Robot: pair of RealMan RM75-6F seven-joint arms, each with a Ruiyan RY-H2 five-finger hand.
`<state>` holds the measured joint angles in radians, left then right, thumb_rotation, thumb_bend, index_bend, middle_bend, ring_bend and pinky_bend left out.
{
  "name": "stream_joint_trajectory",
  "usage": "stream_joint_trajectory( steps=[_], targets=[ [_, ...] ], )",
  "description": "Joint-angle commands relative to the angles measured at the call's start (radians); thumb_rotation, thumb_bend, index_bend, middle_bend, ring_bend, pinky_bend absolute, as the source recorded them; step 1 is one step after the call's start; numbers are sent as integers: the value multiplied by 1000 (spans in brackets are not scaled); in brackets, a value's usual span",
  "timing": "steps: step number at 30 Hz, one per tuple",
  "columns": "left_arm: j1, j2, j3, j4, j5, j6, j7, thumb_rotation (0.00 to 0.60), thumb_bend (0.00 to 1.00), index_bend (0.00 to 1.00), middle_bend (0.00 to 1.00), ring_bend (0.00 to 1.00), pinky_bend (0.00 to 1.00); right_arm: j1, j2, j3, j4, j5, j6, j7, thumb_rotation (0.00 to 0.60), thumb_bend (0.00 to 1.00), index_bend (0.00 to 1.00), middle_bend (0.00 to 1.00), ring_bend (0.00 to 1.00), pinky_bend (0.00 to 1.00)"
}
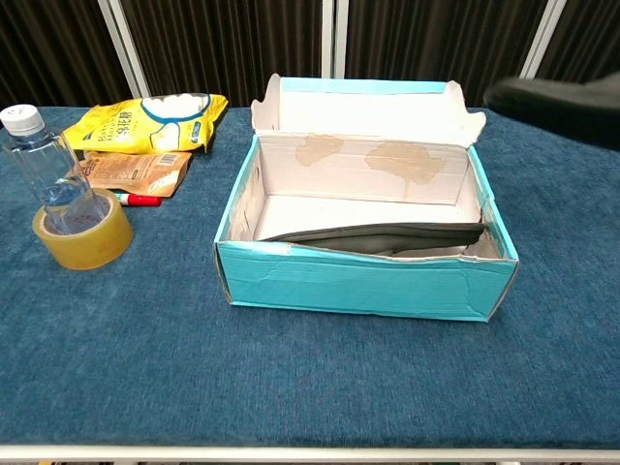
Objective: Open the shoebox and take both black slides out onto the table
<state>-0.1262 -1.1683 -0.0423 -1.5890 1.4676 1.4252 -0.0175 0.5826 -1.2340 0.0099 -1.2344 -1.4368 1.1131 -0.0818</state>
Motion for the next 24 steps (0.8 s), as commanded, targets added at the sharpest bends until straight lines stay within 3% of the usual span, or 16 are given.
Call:
stream_joint_trajectory(
  steps=[1, 10, 17, 22, 23, 24],
  targets=[
    [1, 1, -1, -2, -1, 2, -1, 600, 97, 209, 188, 100, 91, -1, -5, -12, 20, 32, -71, -28, 600, 867, 845, 720, 463, 110],
    [7, -1, 3, -1, -4, 6, -3, 600, 97, 210, 189, 100, 92, 79, -108, 17, 108, 50, -219, -89, 600, 867, 813, 697, 433, 108],
    [9, -7, 5, 7, -3, 6, -7, 600, 97, 209, 188, 100, 91, 116, -233, 71, 208, 81, -209, -182, 600, 850, 770, 655, 387, 49],
    [7, -8, 4, 10, -2, 4, -8, 600, 97, 209, 188, 100, 92, 134, -317, 99, 282, 105, -192, -267, 600, 708, 642, 540, 282, 0],
    [6, -9, 3, 11, -2, 3, -8, 600, 97, 209, 188, 100, 92, 137, -330, 105, 286, 118, -200, -281, 600, 659, 594, 496, 245, 0],
    [6, -9, 3, 12, -2, 3, -8, 600, 97, 209, 188, 100, 92, 139, -335, 108, 284, 127, -210, -290, 600, 535, 496, 413, 171, 0]
  ],
)
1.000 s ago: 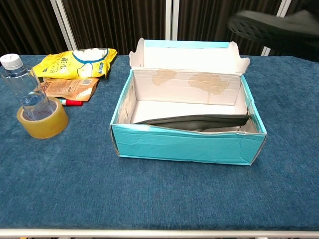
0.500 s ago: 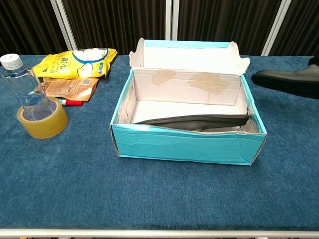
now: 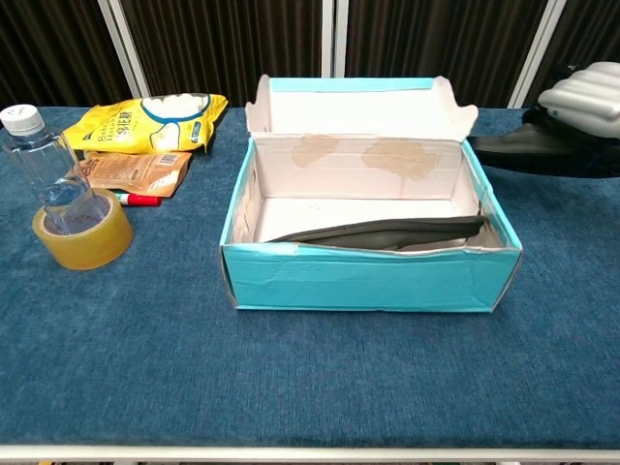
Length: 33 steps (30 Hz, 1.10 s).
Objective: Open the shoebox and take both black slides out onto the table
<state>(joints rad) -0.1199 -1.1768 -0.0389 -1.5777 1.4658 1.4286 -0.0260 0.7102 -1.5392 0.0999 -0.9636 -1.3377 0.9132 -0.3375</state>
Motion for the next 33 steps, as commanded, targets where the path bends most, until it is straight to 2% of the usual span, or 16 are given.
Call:
stream_joint_trajectory(
  steps=[1, 3, 5, 6, 11, 14, 18, 21, 26, 29, 33],
  targets=[
    [1, 0, 1, 0, 0, 0, 1, 600, 97, 209, 188, 100, 92, 13, -30, 21, 6, 40, -22, -43, 600, 453, 421, 355, 119, 0],
    [2, 0, 2, 1, 2, 1, -1, 600, 97, 209, 188, 100, 92, 12, -16, 27, -33, 72, -51, -65, 600, 189, 155, 169, 11, 0],
    [4, 1, 3, 0, 2, 3, -1, 600, 97, 209, 189, 100, 92, 7, 18, 34, -96, 115, -82, -92, 600, 45, 17, 43, 0, 0],
    [4, 0, 4, 0, 2, 4, -1, 600, 98, 209, 189, 100, 91, 5, 37, 35, -127, 132, -94, -104, 600, 12, 0, 10, 0, 0],
    [1, -1, 3, 0, 9, 5, 0, 600, 98, 209, 188, 100, 91, -9, 169, 26, -324, 224, -146, -157, 600, 0, 0, 0, 0, 0],
    [0, 1, 1, -3, 10, 6, 4, 600, 97, 209, 188, 100, 91, -21, 250, 20, -440, 238, -146, -148, 600, 0, 0, 0, 0, 0],
    [0, 4, 1, -8, 11, 7, 7, 600, 97, 209, 188, 100, 91, -43, 368, 19, -591, 169, -122, -69, 600, 0, 0, 0, 0, 0],
    [1, 6, 1, -11, 10, 9, 8, 600, 97, 209, 188, 100, 91, -56, 431, 32, -665, 64, -98, 74, 600, 0, 0, 1, 0, 0],
    [4, 6, 2, -14, 12, 13, 9, 600, 97, 209, 188, 100, 91, -22, 401, 52, -649, -114, -80, 358, 600, 0, 36, 120, 2, 0],
    [6, 6, 2, -13, 8, 13, 9, 600, 98, 209, 188, 100, 91, 34, 345, 49, -606, -168, -122, 446, 600, 0, 91, 178, 23, 0],
    [9, 8, 1, -11, -3, 11, 5, 600, 97, 209, 188, 100, 91, 95, 269, 44, -559, -205, -162, 491, 600, 0, 116, 194, 30, 0]
  ],
)
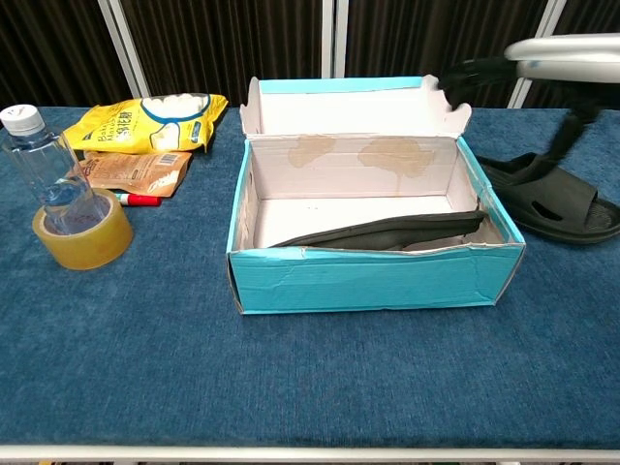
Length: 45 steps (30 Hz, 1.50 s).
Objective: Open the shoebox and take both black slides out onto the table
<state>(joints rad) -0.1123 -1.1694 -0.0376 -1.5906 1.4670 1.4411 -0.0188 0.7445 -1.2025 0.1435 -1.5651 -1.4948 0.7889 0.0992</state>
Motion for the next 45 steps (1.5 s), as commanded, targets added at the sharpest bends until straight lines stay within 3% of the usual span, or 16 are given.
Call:
stream_joint_trajectory(
  steps=[1, 7, 15, 28, 31, 34, 36, 39, 45],
  targets=[
    [2, 0, -1, 3, -5, -2, -3, 600, 98, 209, 188, 100, 91, 72, -81, -1, 49, -50, -48, 63, 600, 0, 118, 195, 30, 0],
    [8, -4, 3, 13, -8, -1, -11, 600, 97, 209, 188, 100, 91, 132, -130, -22, 77, -61, -109, 65, 600, 0, 123, 193, 30, 0],
    [10, -12, 0, 28, -14, -3, -24, 600, 97, 209, 188, 100, 91, 160, -97, -61, 55, -33, -178, 28, 600, 0, 130, 208, 30, 0],
    [0, -9, -8, 20, -15, -11, -15, 600, 98, 209, 189, 100, 91, 252, -182, -72, 119, 78, -315, -181, 600, 21, 156, 220, 38, 3],
    [-2, -9, -10, 21, -16, -13, -17, 600, 97, 209, 189, 100, 91, 260, -208, -68, 135, 93, -295, -237, 600, 190, 269, 277, 120, 76],
    [-1, -9, -10, 22, -16, -12, -21, 600, 97, 209, 189, 100, 91, 263, -222, -67, 144, 84, -252, -298, 600, 392, 555, 442, 299, 225],
    [1, -9, -9, 25, -18, -10, -25, 600, 97, 209, 189, 100, 91, 268, -224, -71, 148, 66, -236, -324, 600, 464, 642, 510, 363, 283],
    [4, -11, -8, 29, -17, -7, -32, 600, 97, 209, 188, 100, 92, 282, -221, -80, 160, 21, -221, -339, 600, 520, 693, 550, 392, 302],
    [8, -15, -5, 39, -14, -5, -44, 600, 97, 209, 188, 100, 92, 303, -242, -113, 235, -133, -123, -344, 600, 541, 750, 589, 421, 308]
  ],
)
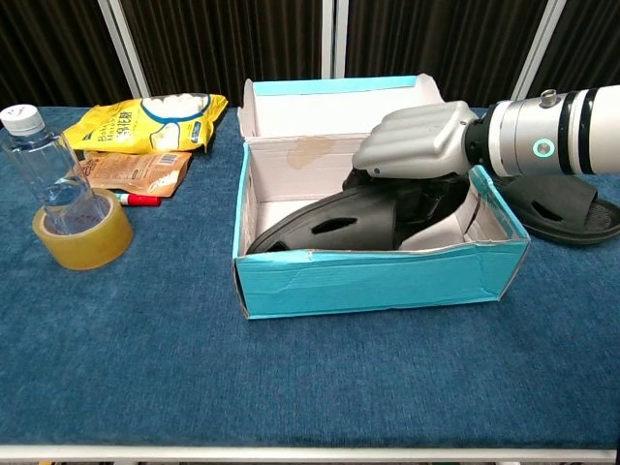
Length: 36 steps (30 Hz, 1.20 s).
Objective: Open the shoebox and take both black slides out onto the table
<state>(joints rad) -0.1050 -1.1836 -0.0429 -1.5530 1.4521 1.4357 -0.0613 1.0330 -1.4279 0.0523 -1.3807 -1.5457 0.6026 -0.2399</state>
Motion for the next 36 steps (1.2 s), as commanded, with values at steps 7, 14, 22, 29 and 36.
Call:
stream_joint_trajectory(
  steps=[7, 14, 22, 29, 36],
  targets=[
    [3, -2, 1, 6, 5, 4, -9, 600, 97, 209, 188, 100, 91, 38, -90, -70, 244, -247, 222, 82, 600, 545, 788, 609, 434, 297],
    [4, -3, 0, 9, 1, 4, -12, 600, 97, 209, 188, 100, 91, 25, -142, -89, 400, -310, 397, 193, 600, 543, 790, 614, 437, 275],
    [-4, 2, -5, 3, 8, 2, -5, 600, 97, 209, 188, 100, 91, -40, -62, -47, 274, -235, 510, 293, 600, 546, 802, 625, 447, 281],
    [-8, 9, -7, -11, 12, 3, 9, 600, 96, 209, 189, 100, 92, -90, 68, -21, 32, -158, 529, 377, 600, 549, 802, 628, 450, 274],
    [-13, 23, -8, -31, 20, 4, 25, 600, 96, 209, 189, 100, 91, -126, 199, -37, -231, -108, 478, 384, 600, 561, 790, 628, 469, 215]
  ],
)
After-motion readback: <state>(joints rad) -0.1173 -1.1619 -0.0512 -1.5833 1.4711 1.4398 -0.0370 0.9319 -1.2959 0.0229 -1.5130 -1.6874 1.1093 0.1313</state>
